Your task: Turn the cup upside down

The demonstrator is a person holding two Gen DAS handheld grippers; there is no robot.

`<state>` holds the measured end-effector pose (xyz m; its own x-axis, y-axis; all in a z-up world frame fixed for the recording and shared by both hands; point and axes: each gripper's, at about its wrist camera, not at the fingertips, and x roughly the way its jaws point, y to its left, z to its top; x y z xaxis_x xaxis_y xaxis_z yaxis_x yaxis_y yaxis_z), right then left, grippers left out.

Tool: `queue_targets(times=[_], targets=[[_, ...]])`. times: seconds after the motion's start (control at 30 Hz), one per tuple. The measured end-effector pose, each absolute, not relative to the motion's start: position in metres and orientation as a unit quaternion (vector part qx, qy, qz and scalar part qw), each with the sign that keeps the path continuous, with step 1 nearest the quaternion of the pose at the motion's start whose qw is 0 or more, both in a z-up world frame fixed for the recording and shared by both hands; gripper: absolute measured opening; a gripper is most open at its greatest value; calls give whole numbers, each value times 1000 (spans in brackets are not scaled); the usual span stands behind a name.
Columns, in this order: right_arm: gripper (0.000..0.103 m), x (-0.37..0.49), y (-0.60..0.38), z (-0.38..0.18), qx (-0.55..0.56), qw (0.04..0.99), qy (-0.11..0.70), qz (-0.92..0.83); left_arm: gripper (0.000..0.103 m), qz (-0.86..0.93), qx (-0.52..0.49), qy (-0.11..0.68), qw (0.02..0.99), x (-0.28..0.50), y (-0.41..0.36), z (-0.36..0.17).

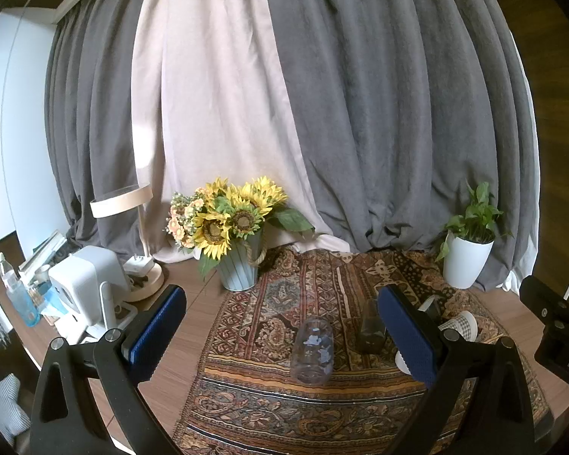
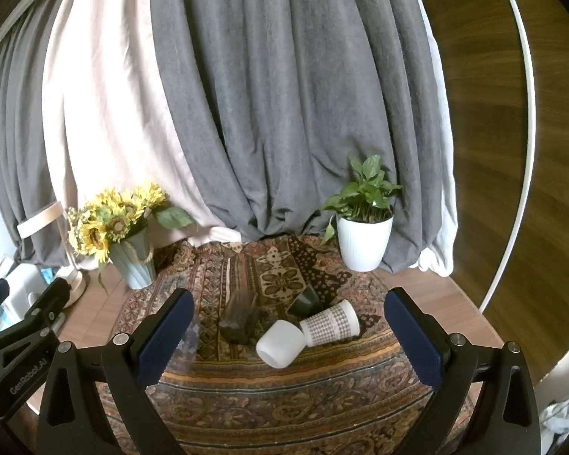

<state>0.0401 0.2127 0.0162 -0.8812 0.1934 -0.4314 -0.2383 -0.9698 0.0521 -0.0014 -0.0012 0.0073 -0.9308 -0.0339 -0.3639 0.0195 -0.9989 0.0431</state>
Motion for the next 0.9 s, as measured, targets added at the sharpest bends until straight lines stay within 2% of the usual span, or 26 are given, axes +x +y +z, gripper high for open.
queue_targets(times=[0.9], targets=[[102, 33, 209, 13, -223, 116, 51, 966, 103, -980, 196, -31, 2, -10, -2, -1]])
